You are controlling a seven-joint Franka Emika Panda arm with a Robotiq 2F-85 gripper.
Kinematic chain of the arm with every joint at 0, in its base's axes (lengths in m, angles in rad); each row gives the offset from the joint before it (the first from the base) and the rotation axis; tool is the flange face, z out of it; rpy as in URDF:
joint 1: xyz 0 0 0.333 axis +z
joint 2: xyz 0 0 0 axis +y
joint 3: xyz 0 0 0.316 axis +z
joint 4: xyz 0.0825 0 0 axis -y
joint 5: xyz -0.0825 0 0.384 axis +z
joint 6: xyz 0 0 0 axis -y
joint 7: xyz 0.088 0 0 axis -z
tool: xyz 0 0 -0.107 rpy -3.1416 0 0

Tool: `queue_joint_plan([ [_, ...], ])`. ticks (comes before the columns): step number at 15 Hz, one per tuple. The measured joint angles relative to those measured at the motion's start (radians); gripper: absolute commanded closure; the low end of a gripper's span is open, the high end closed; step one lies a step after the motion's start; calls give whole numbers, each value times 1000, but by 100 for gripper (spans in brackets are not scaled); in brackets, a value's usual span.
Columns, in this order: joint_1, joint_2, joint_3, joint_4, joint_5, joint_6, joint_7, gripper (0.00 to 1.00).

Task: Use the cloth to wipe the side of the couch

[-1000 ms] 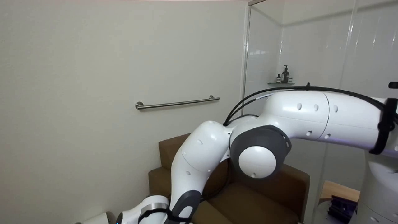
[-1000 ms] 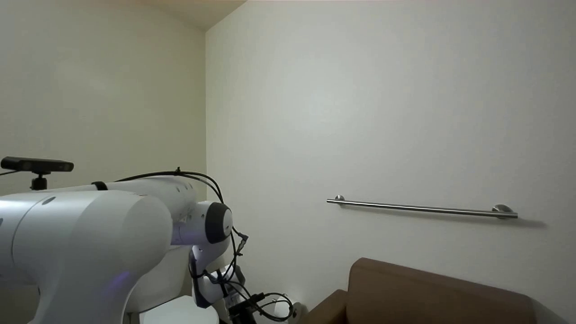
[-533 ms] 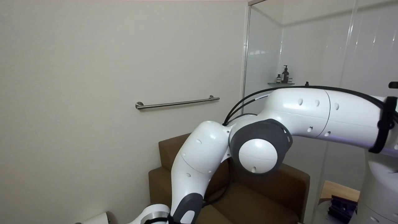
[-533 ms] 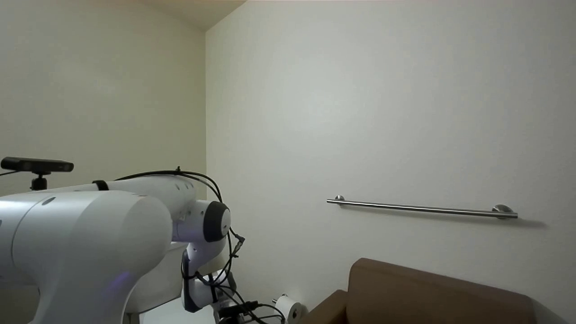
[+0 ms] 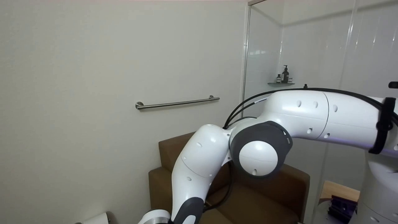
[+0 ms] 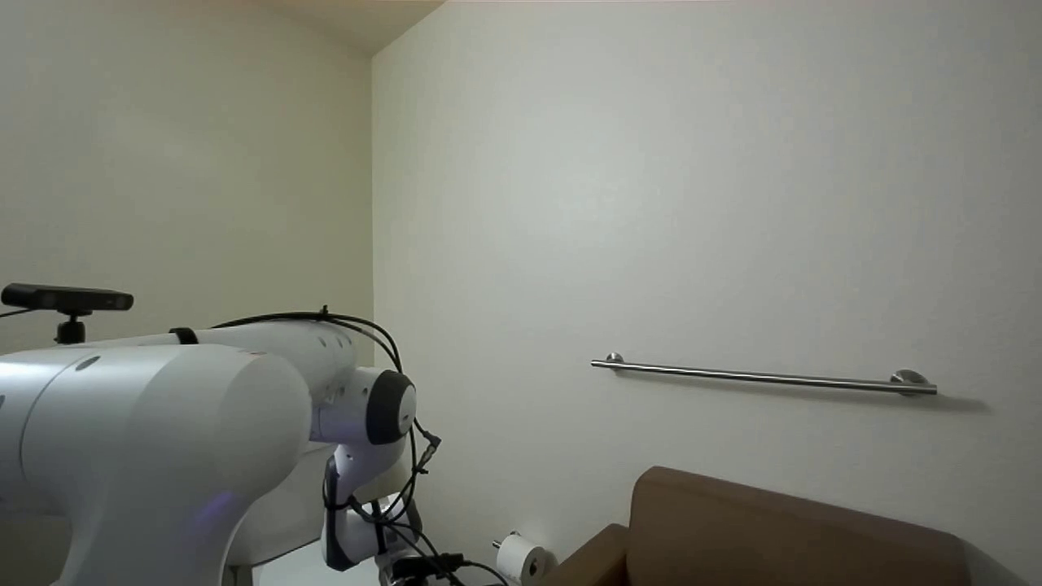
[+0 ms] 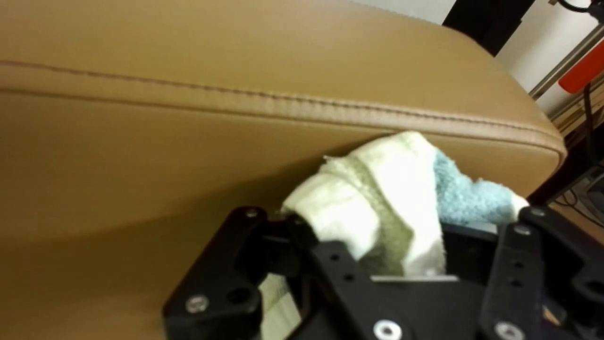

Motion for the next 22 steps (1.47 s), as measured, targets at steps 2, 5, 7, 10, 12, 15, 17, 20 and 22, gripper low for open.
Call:
queue_joint_plan([
  [2,1,0,-4,3,0,10,23,94],
  [5,4,0,-28,26,-16,81,93,95],
  [7,5,0,-55,54,-44,137,141,94],
  [10,6,-1,-99,105,-81,178,214,94],
  [12,6,-1,-130,136,-101,196,270,95],
  [15,5,-1,-166,182,-123,241,364,94],
  [17,5,-2,-190,209,-133,278,432,95],
  [20,9,0,-218,216,-176,333,551,94],
  [22,17,6,-227,197,-224,350,596,94],
])
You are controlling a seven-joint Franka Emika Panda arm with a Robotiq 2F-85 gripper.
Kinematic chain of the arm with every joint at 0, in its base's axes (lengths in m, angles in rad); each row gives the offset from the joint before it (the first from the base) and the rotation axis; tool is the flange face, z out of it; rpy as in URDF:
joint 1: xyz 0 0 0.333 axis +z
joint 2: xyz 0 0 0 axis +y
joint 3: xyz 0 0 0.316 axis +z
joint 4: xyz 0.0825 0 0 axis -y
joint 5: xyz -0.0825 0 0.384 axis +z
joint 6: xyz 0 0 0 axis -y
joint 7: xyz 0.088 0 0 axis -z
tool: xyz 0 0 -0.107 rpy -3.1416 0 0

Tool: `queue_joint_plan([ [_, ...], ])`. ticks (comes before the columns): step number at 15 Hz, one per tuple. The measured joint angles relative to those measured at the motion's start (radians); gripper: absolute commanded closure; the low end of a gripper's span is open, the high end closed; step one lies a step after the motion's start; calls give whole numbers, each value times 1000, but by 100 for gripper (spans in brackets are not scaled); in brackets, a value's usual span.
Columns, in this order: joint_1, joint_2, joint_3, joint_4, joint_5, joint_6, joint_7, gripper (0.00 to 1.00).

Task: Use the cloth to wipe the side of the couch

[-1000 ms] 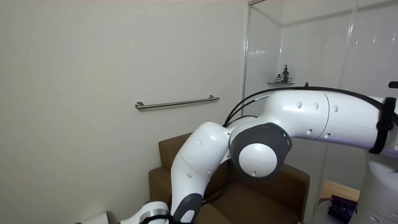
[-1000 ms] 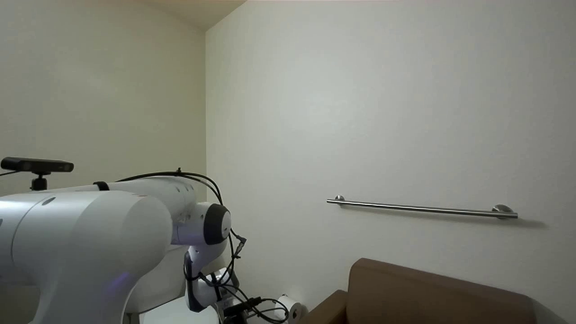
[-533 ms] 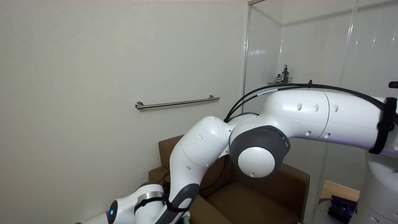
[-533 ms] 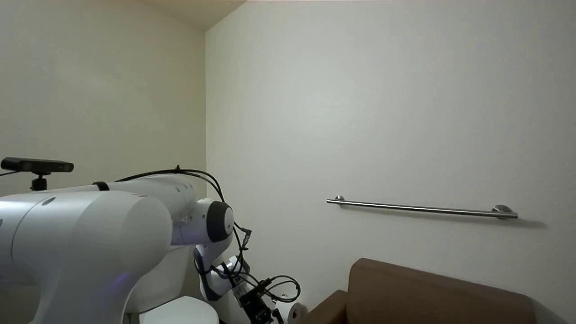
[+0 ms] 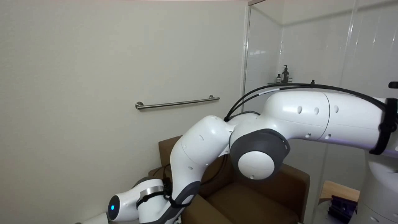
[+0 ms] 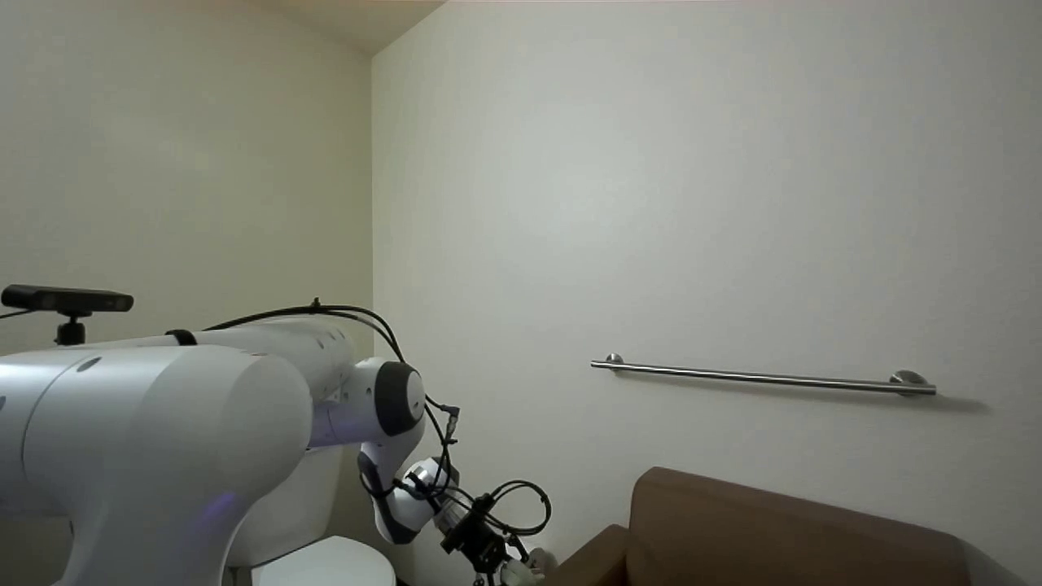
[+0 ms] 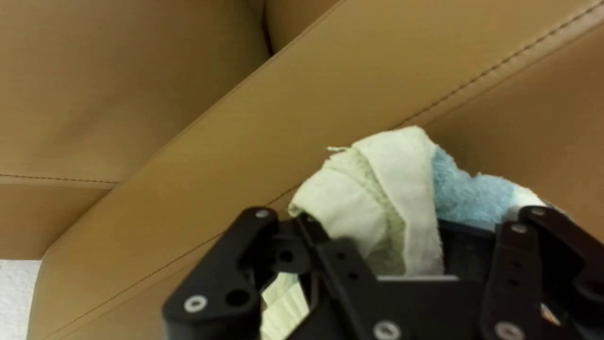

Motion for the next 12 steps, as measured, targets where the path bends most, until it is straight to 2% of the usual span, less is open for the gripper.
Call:
queue_joint_plan([
  [6,49,14,10,-100,-146,-3,29,94],
  [12,37,21,131,-163,-145,-54,-127,94],
])
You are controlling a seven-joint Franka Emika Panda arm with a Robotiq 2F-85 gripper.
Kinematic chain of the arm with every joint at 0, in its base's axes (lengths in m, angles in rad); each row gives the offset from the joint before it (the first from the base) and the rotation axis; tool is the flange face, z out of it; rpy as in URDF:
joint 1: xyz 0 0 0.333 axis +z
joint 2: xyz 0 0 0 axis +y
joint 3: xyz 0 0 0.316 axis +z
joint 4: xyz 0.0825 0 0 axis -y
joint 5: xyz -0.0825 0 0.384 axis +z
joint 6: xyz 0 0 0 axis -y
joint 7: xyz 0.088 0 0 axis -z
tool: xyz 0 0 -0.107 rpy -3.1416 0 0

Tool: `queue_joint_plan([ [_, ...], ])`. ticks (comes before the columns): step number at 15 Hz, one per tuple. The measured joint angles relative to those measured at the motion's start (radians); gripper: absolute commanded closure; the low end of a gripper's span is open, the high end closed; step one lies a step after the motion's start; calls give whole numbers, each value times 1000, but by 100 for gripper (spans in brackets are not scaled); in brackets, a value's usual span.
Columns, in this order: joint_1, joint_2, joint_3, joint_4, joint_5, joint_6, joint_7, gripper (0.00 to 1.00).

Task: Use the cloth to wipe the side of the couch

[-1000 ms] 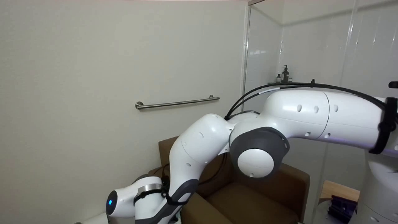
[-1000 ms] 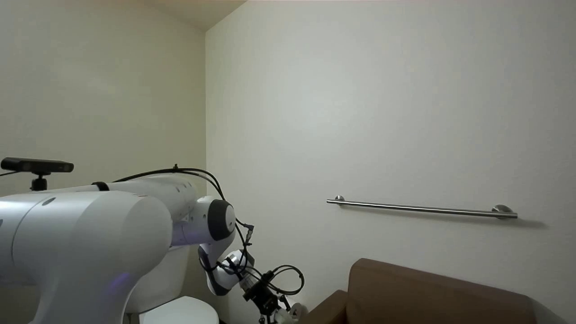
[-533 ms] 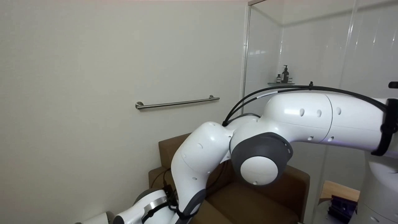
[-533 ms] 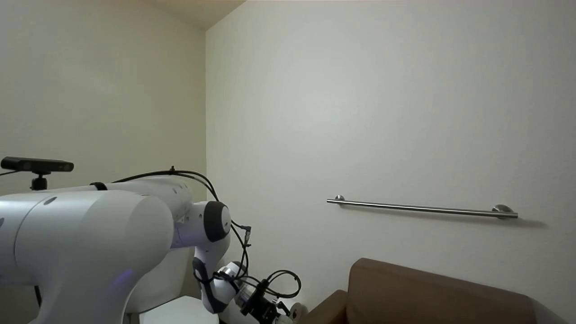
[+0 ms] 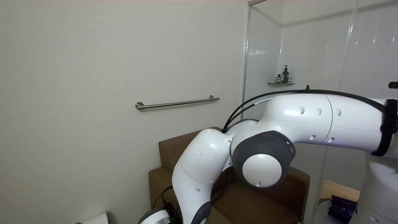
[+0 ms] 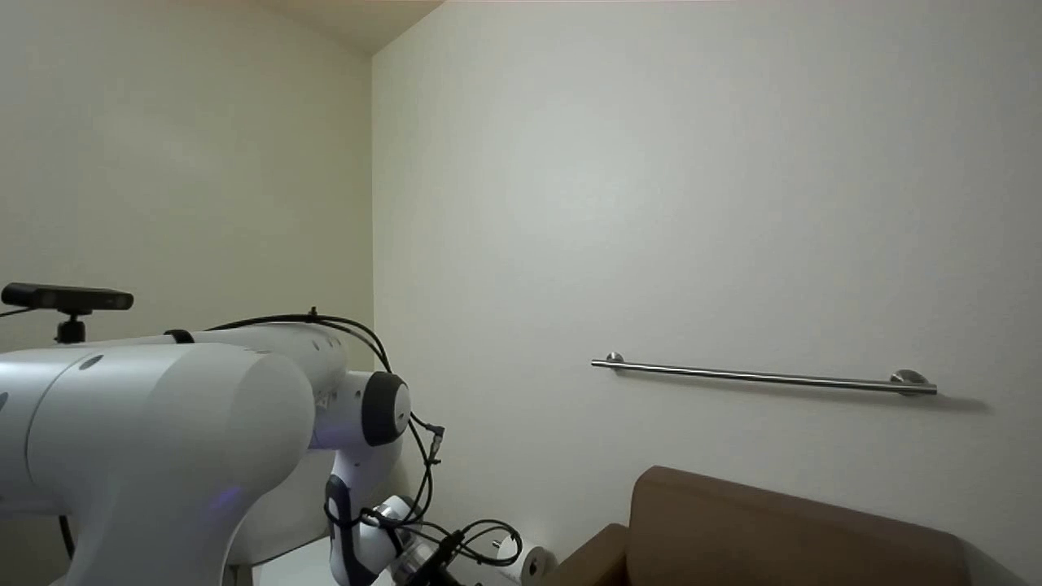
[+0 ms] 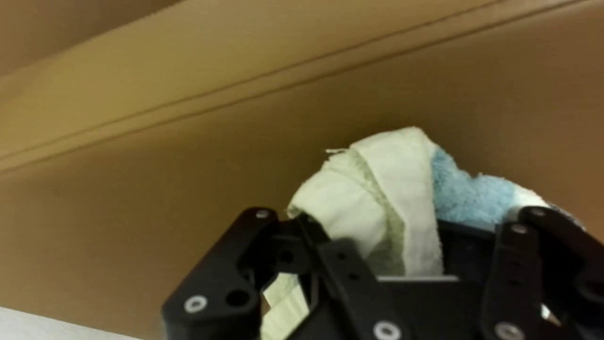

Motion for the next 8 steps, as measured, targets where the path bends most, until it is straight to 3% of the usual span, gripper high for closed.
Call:
queue_joint_plan([
  [8,-22,-17,80,-90,41,-106,-263,94],
])
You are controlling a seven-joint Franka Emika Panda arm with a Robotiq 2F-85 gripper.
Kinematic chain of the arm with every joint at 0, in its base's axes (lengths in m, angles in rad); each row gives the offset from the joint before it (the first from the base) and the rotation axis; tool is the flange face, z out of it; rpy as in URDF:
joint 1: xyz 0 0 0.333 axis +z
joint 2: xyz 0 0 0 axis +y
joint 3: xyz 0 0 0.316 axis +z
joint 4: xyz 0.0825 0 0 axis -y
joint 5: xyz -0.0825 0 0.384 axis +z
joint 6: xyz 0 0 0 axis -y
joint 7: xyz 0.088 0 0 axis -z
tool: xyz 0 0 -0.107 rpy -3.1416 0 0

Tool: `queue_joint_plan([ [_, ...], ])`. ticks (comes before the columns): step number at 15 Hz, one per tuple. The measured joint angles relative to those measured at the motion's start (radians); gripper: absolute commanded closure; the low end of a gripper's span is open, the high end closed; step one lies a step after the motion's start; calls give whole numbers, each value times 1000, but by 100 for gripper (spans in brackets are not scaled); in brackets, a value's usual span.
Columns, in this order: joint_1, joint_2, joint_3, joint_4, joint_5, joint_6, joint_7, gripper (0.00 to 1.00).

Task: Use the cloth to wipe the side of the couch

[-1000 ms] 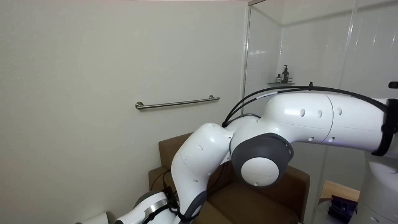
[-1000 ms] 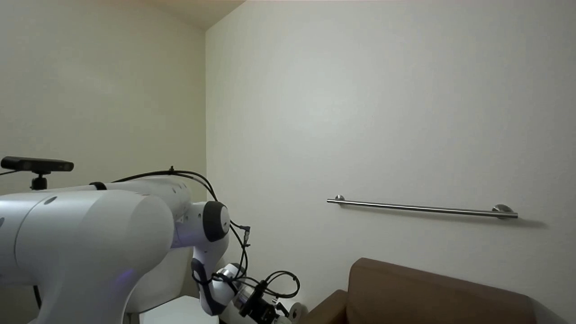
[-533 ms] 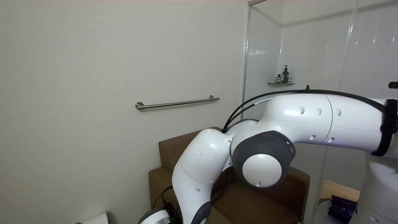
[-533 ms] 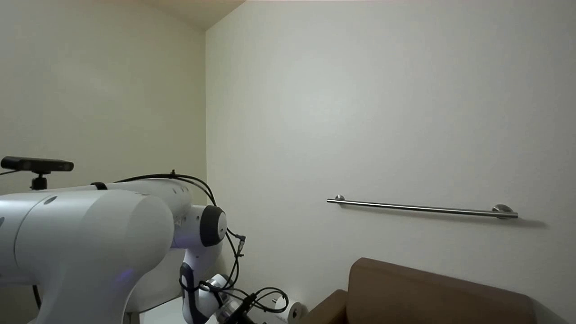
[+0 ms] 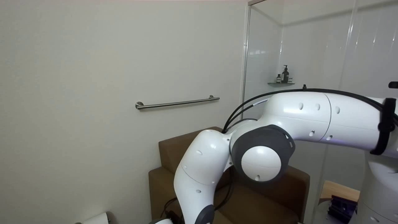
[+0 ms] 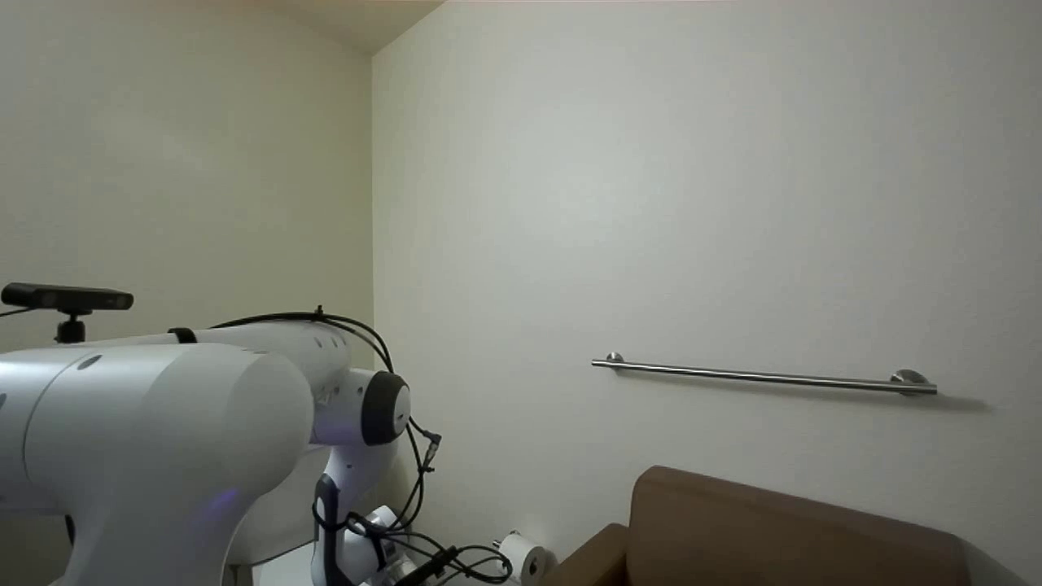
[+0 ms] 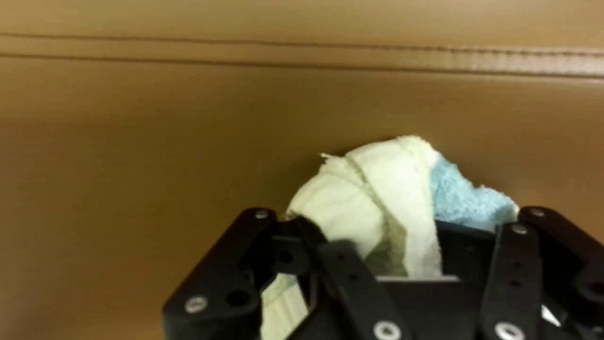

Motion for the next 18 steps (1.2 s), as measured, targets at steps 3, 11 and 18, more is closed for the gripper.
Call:
queue_joint_plan([
  [3,-19,-24,30,-16,35,-42,-90,94],
  [11,-62,-39,85,-1,85,-110,-170,94],
  [18,-62,-38,85,0,85,-110,-170,96],
])
